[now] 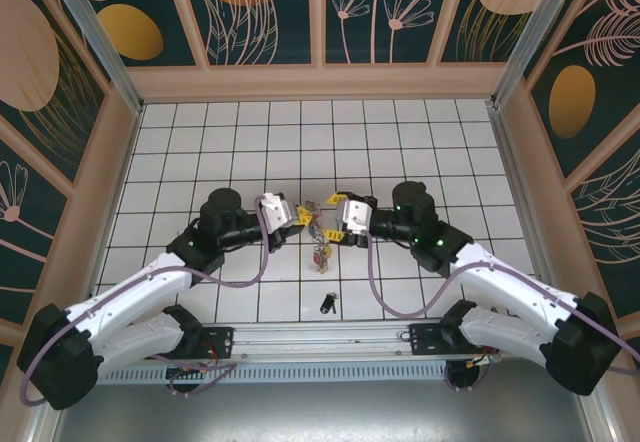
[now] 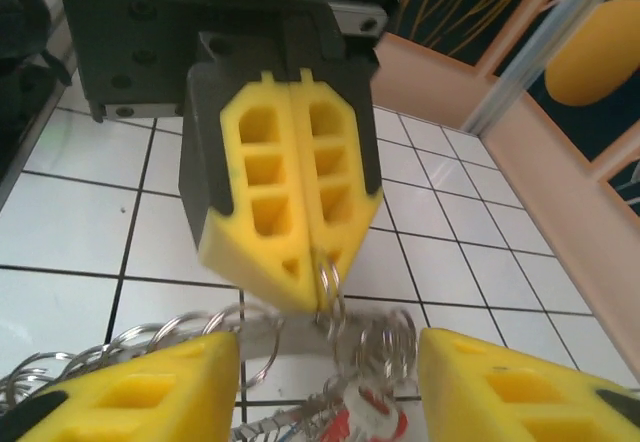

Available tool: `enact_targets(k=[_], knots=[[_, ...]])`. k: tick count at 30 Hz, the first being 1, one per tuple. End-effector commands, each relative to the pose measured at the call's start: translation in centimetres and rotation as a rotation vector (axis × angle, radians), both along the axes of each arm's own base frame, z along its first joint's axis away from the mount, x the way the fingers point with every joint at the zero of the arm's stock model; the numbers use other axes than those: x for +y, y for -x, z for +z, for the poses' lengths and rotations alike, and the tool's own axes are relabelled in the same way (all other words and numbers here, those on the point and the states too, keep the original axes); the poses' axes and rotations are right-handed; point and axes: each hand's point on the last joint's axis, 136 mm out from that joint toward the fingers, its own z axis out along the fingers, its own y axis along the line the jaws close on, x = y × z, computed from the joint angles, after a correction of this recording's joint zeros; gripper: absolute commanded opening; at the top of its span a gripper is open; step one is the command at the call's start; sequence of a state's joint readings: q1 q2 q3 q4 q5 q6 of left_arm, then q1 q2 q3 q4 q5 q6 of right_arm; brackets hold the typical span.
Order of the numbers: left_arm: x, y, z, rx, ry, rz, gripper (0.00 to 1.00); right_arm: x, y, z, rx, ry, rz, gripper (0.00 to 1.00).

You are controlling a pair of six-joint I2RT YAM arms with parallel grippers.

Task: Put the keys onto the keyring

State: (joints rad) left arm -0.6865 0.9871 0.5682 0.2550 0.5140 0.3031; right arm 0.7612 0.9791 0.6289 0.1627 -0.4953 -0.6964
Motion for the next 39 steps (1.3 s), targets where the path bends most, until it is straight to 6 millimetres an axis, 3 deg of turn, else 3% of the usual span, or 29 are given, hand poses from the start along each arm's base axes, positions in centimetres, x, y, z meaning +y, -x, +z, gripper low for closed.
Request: enact_targets(k=[1,2,3,7,9,12,16,20,24,25,28,30,34,39], knots=[[1.6,-1.2,2.5,-0.136,0.041,0.123,0.00,-1.9,-0.9,1.2,-0.045,-0.067,-0.135,0.66],[1.9,-1.2,2.4,-0.147,0.023,0.134,0.00,-2.5,-1.4,1.4,-0.040,-0.090,-0.186,0.78],[2.1,-1.3,2.4,-0.158,0.003,0.139,0.00,-3.1,-2.0,1.6,-0.030,-0.110,-0.244,0.99],[3.1,-0.9,1.1,-0.151,-0.107,0.139,0.00,-6.0,-4.9,3.7,0.083,-0.218,-0.516,0.99],[4.1,-1.6,0.4,-0.142,-0.132,0.183,0.00,-6.8,-5.1,3.7,0.151,-0.222,-0.563,0.99],[5.7,-3.2,-0.3,-0.105,-0.112,0.245,0.00,-7.0,-4.8,2.1,0.328,-0.223,-0.579,0.99],[6.6,-4.9,-1.3,-0.092,-0.103,0.287,0.00,-7.0,-4.9,0.0,0.698,-0.258,-0.693,0.99],[6.3,-4.1,-2.6,-0.100,-0.122,0.239,0.00,-7.4,-2.8,-5.1,1.085,-0.263,-0.874,0.99],[7.2,-4.0,-3.7,-0.112,-0.148,0.272,0.00,-7.9,1.8,-11.4,1.361,-0.145,-1.080,0.83],[7.3,-4.0,-3.8,-0.110,-0.155,0.278,0.00,-7.5,3.1,-12.7,1.421,-0.107,-1.096,0.81],[7.0,-3.7,-3.9,-0.097,-0.156,0.254,0.00,-4.9,8.1,-15.5,1.541,0.084,-1.026,0.58],[6.8,-3.6,-4.0,-0.093,-0.153,0.242,0.00,-4.8,9.9,-17.5,1.593,0.169,-1.062,0.53],[6.5,-3.1,-4.1,-0.084,-0.143,0.209,0.00,-2.7,11.4,-18.3,1.737,0.140,-1.053,0.48],[6.3,-2.9,-4.0,-0.080,-0.137,0.195,0.00,-2.9,10.7,-18.4,2.013,-0.171,-1.124,0.40]])
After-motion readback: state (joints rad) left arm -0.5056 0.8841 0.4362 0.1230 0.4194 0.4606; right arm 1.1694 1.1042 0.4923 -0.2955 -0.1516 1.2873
